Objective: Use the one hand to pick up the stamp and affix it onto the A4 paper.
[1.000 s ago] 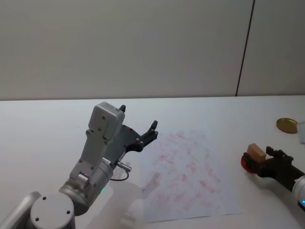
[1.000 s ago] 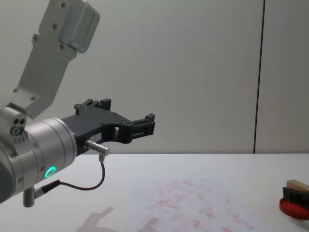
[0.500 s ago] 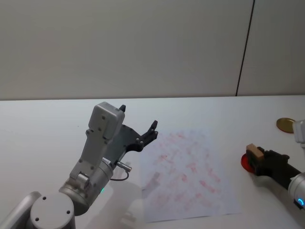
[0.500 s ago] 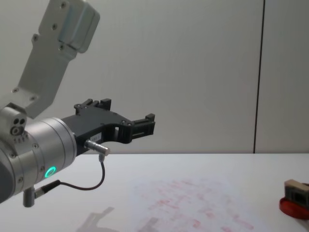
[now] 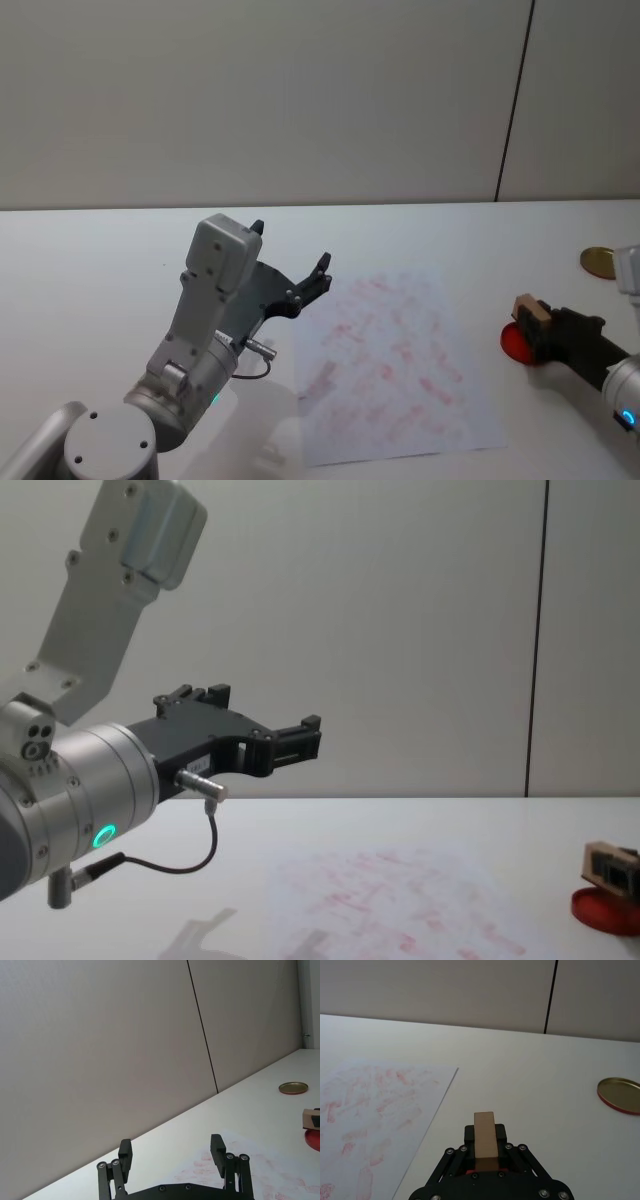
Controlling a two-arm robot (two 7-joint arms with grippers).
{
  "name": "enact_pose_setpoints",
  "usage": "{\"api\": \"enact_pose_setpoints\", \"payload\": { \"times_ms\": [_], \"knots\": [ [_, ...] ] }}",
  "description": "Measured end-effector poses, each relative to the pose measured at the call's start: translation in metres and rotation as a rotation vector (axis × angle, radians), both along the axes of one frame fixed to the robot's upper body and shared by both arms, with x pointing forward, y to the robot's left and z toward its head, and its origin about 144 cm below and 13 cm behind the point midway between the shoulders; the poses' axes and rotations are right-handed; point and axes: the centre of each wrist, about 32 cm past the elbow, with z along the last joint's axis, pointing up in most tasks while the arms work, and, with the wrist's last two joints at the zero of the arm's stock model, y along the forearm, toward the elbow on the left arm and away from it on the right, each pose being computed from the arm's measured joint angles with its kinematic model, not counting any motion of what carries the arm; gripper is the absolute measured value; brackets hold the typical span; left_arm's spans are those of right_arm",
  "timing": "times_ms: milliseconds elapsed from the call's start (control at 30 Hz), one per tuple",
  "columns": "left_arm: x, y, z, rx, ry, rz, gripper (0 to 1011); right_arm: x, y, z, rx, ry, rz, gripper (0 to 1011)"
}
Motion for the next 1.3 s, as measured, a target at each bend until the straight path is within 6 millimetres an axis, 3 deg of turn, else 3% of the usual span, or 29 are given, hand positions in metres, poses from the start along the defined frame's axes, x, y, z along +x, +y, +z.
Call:
{"api": "enact_pose_setpoints", "payload": {
  "times_ms": [633,1300],
  "knots": [
    [0.000,0.000,0.000,0.000,0.000,0.000,993,0.001,0.028,0.021,0.023,-0.075,0.162,220],
    [0.000,0.000,0.000,0.000,0.000,0.000,993,0.000,0.057,0.016,0.021,-0.023,0.274,220]
  ]
}}
